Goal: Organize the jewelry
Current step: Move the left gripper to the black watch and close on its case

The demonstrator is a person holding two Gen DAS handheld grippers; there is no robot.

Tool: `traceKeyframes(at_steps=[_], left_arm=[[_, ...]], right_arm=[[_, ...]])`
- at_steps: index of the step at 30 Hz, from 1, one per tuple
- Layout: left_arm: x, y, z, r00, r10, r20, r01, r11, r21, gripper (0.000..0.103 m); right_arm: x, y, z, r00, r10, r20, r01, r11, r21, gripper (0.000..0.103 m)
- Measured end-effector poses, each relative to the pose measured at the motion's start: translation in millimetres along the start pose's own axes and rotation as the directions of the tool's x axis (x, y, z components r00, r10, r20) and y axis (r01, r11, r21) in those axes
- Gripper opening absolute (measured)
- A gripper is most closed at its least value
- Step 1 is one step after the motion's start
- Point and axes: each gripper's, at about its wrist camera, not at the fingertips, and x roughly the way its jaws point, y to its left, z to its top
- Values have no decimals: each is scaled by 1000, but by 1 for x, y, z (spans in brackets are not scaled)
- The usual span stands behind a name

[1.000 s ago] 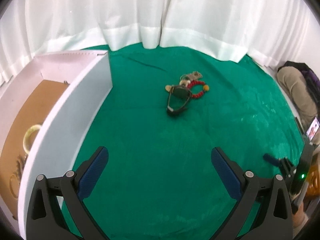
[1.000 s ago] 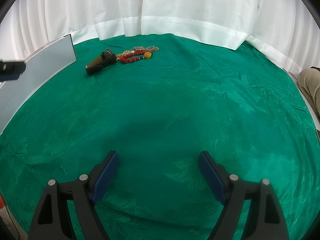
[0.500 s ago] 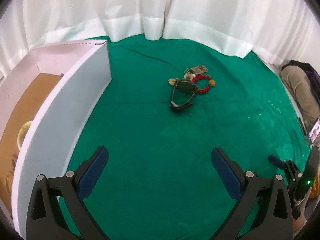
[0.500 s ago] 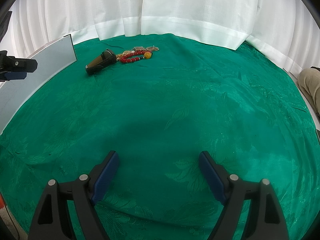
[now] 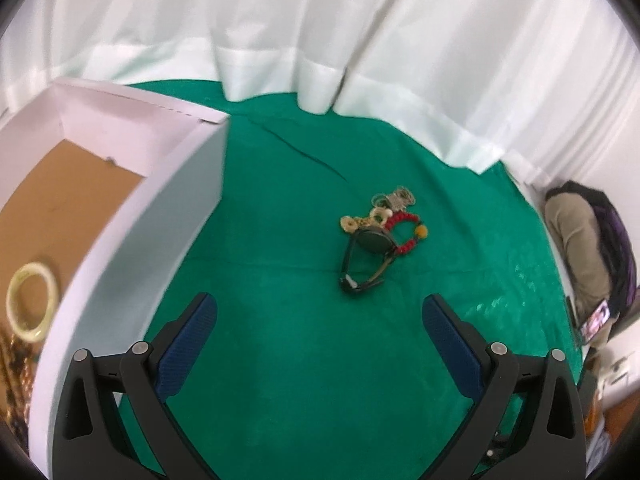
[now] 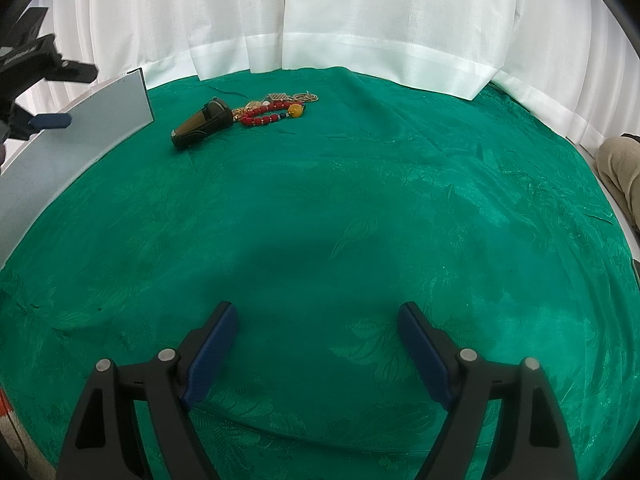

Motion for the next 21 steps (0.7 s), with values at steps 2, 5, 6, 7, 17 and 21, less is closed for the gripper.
traceKeyframes(at_steps=[2,5,6,7,17,21], left_arm=[[14,-8,2,1000,-2,-26,4,999,47,102],[39,-25,6,998,4,-67,4,993,117,102],[47,-31,7,997,5,-76,5,991,136,102],[54,-36,9,996,7,-85,6,988,155,102],[136,-71,30,984,60,-166,-13,963,269,102],[142,-74,35,985,90,-150,-42,953,301,91]], right_arm=[[0,0,0,1000,-1,0,1,1000,0,85],[0,0,0,1000,-1,0,1,1000,0,85],[0,0,0,1000,-1,0,1,1000,0,85],[0,0,0,1000,0,0,0,1000,0,85],[1,-1,0,1000,0,0,0,1000,0,86],[1,-1,0,1000,0,1,0,1000,1,86]])
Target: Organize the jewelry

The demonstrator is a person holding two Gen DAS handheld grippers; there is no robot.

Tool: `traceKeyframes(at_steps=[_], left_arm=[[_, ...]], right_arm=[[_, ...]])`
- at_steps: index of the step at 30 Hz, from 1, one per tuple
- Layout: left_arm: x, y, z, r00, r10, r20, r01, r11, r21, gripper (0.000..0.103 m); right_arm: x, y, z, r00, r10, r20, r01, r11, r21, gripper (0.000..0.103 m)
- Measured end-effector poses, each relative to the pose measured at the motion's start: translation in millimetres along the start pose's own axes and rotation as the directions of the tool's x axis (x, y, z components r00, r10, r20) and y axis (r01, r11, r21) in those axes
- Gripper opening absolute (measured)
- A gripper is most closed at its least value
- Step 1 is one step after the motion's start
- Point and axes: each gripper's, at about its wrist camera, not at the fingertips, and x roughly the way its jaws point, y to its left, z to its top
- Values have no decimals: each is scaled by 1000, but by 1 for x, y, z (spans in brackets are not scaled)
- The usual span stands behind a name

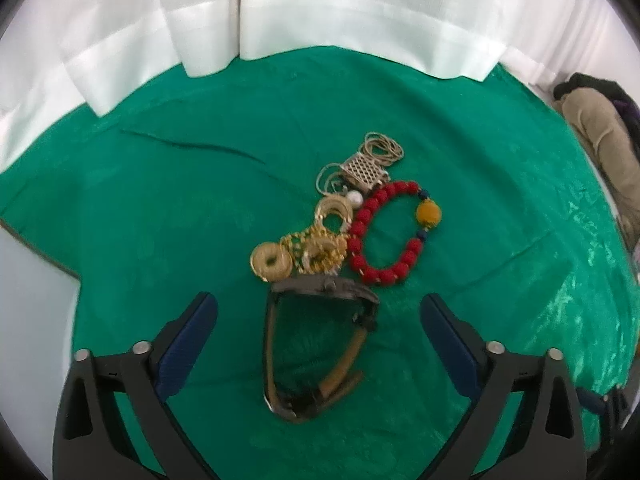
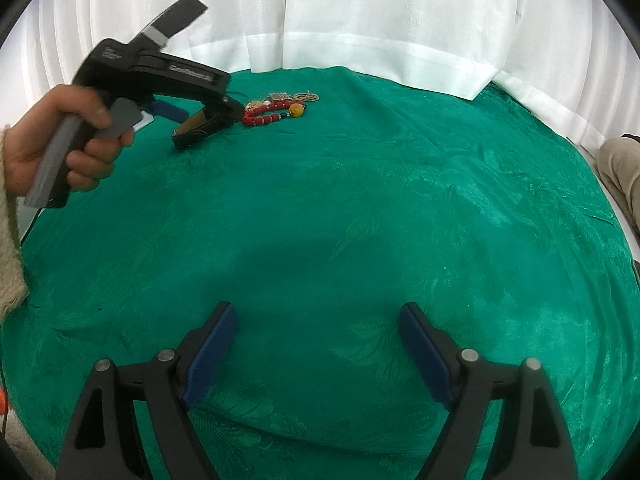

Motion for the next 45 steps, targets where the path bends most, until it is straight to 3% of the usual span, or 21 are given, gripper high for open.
traceKeyframes(at_steps=[2,7,13,26,32,42,44,45], left_arm=[[2,1,1,1000,-17,-20,17,1000,-2,54],[-4,6,-6,1000,-17,-14,16,999,-27,53],[-40,6,-28,1000,15,26,-15,1000,-10,53],[-124,14,-117,997,-46,54,51,995,-85,53],[-148,18,-155,997,-14,75,23,993,-118,53],[-124,29,-177,999,15,52,-7,988,-157,53],[-120,31,-179,998,30,53,-21,986,-164,56],[-119,31,-179,998,35,55,-25,986,-166,62]], right_arm=[[0,0,0,1000,0,0,0,1000,0,86],[0,0,1,1000,0,-1,0,1000,0,86],[1,1,1,1000,-2,0,2,1000,0,86],[2,2,0,1000,-3,0,3,1000,0,86],[2,3,0,1000,-4,0,4,1000,0,86],[3,2,1,1000,-3,0,3,1000,-1,86],[3,2,1,1000,-3,0,3,1000,-1,86],[3,2,1,1000,-3,0,3,1000,-1,86]])
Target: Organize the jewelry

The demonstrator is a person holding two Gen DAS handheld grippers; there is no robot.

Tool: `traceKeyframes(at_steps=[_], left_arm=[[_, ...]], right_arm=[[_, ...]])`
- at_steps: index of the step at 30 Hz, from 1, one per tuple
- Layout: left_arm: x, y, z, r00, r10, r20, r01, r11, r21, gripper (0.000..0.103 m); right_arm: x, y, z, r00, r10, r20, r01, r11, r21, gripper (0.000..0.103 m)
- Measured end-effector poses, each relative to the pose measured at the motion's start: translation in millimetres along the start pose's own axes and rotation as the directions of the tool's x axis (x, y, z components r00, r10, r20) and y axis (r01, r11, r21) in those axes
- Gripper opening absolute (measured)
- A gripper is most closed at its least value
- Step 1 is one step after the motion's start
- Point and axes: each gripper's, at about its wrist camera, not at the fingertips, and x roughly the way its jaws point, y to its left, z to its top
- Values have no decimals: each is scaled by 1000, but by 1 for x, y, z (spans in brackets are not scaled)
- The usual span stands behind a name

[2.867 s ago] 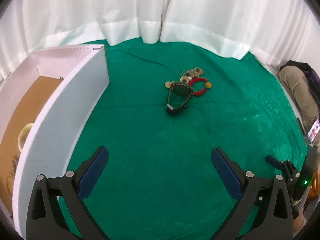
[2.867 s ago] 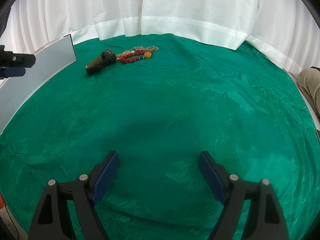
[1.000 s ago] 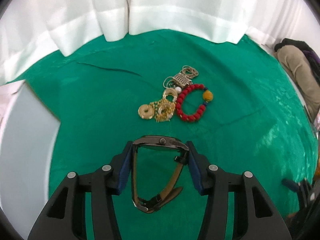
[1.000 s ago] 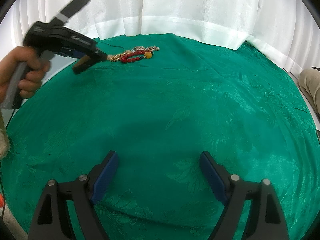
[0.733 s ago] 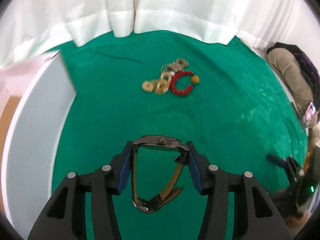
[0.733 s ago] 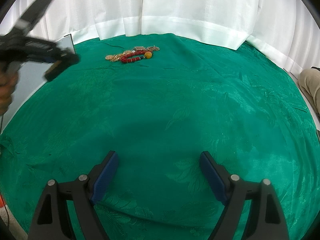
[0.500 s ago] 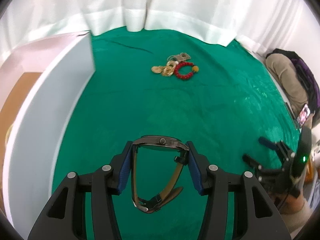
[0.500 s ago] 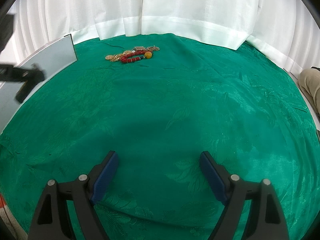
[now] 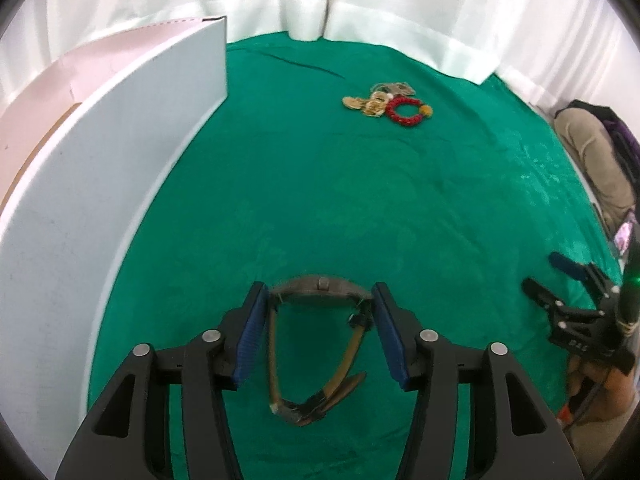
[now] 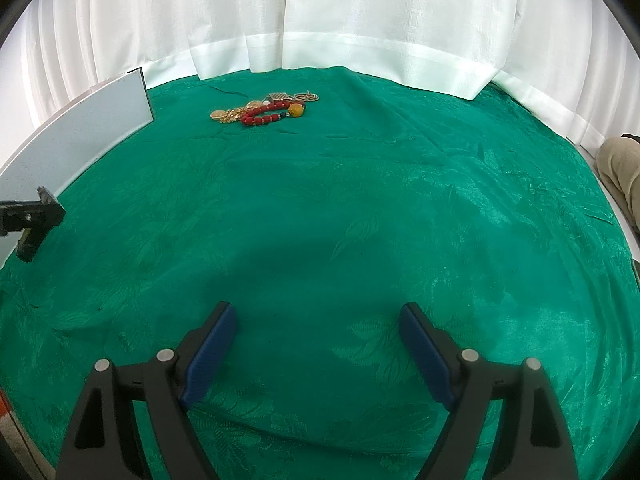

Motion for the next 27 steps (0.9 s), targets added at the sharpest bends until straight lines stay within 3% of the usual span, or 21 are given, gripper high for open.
traceKeyframes(at_steps=[2,4,20,24,27], left_arm=[[0,1,-2,1000,9,17,-8,1000,-9,82],[-1,3,-5,999,22,39,-22,1000,-9,87],[0,12,-28,997,51,59,-49,998,-43,87],[-14,14,-34,996,40,74,-36,998,-53,89],[-24,14,-40,995,34,93,-28,998,-63,91]], right_arm=[[0,0,0,1000,0,0,0,1000,-1,86],[0,-1,0,1000,0,0,0,1000,-1,86],[-1,-1,0,1000,6,-7,-6,1000,-4,86],[-14,-12,7,997,67,-44,-66,997,35,86],[-27,-29,32,994,104,-38,-102,993,66,86]])
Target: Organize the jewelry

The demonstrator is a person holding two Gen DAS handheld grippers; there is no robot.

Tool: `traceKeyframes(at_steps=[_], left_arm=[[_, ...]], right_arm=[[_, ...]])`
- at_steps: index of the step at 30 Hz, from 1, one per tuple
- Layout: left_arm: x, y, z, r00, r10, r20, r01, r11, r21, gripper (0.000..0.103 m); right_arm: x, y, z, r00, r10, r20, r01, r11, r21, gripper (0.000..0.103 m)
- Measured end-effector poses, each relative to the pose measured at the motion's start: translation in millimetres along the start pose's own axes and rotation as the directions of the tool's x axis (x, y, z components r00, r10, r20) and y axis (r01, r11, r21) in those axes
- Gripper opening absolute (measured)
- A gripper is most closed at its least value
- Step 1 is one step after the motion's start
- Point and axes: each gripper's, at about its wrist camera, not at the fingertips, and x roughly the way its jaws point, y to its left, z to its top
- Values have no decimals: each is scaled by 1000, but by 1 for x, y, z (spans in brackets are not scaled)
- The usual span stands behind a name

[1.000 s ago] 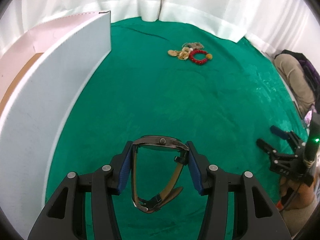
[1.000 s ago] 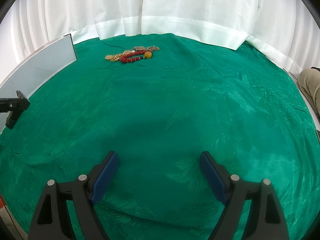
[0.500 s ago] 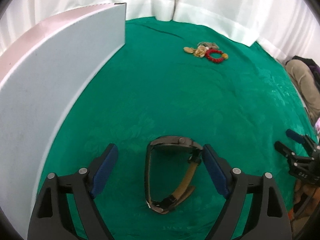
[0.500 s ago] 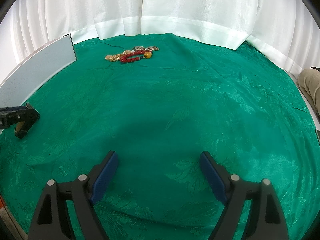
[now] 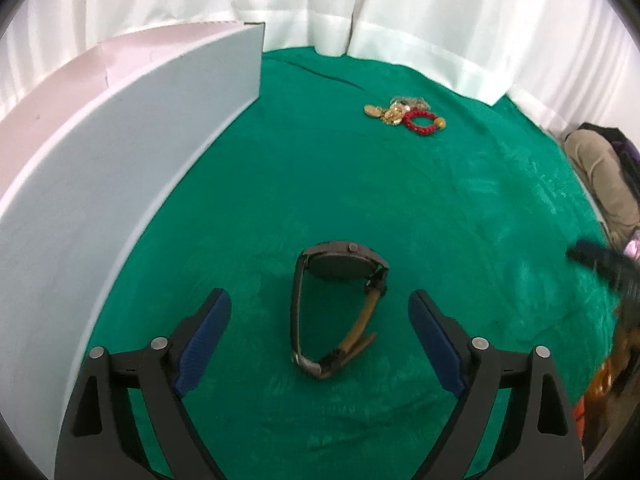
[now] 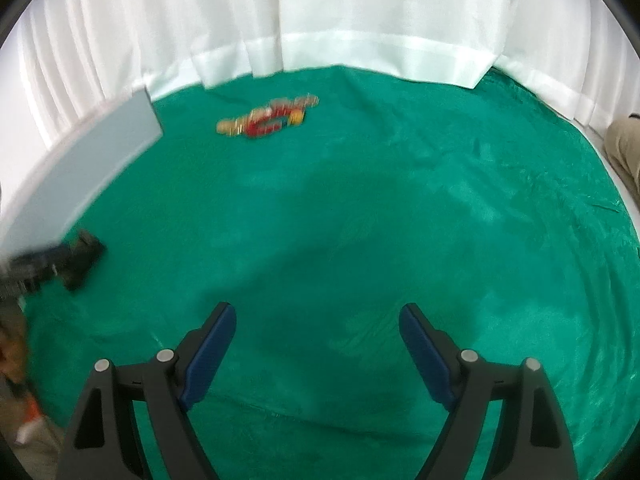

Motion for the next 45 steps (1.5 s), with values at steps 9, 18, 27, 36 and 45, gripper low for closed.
traceKeyframes(at_steps=[9,18,27,36,45], left_arm=[[-9,3,-5,1000,-27,1,27,999,-17,91],[-17,14,-13,1000,-15,-9,15,999,-38,91],[-13,27,-16,999,-32,-34,30,998,-56,91],[14,13,-1,991,-102,-86,105,994,29,92],[31,-13,12,999,-13,-53,19,992,121,52]], right_arm=[[74,-26,129,990,124,-75,-113,984,135,59],[171,17,180,988,95,-120,-65,970,232,41],[131,32,172,998,36,-55,-27,988,153,17],[-8,29,128,976,206,74,-212,974,84,18],[-63,35,63,956,278,94,-283,958,45,18]])
